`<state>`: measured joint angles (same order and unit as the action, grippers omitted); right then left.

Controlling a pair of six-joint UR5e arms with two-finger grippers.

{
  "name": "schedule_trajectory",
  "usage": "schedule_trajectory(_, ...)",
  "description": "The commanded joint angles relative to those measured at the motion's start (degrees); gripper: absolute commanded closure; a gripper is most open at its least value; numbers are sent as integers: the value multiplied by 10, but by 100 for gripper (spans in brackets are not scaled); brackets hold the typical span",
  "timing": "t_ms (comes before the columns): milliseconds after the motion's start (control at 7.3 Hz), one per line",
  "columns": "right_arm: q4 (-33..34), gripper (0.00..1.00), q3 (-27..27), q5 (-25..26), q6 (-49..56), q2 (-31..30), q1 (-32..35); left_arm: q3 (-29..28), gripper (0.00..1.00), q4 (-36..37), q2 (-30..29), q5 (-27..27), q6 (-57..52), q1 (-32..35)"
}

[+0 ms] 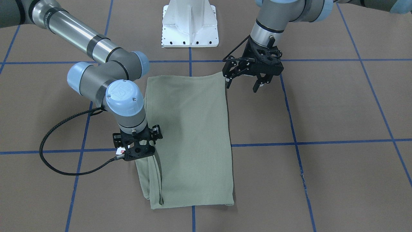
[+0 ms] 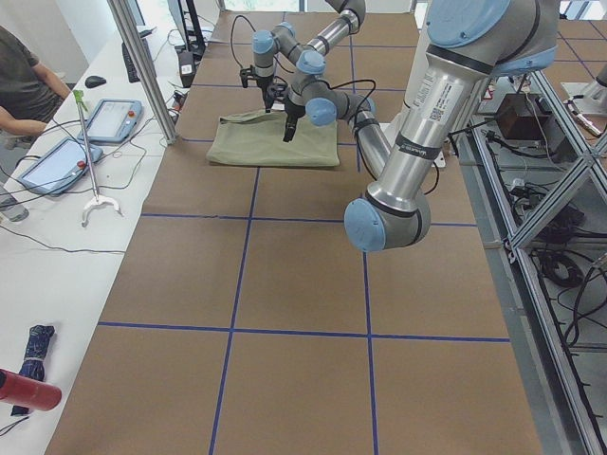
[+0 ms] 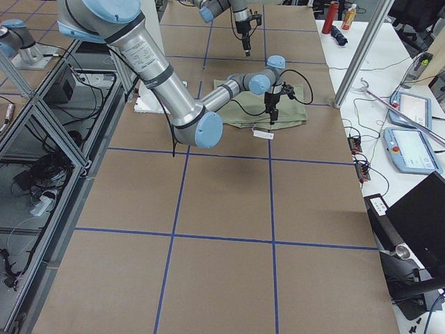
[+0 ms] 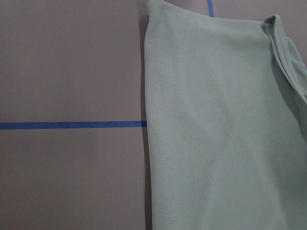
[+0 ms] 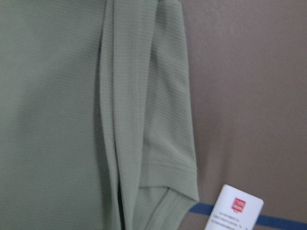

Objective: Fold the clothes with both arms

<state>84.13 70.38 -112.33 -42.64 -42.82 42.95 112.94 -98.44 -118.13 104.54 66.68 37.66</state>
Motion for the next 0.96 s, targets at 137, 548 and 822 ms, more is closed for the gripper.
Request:
schedule_trajectory(137,-46,0,-122,3,15,70,18,13,0,0,-1,-5,-1,8)
schedule_trajectory(548,-68,0,-164,1,16,87,17,13,0,0,-4,-9,-6,15)
schedule_trajectory(822,-80,0,-182,1,18,89,15,14,0,0,-4,-9,-6,15)
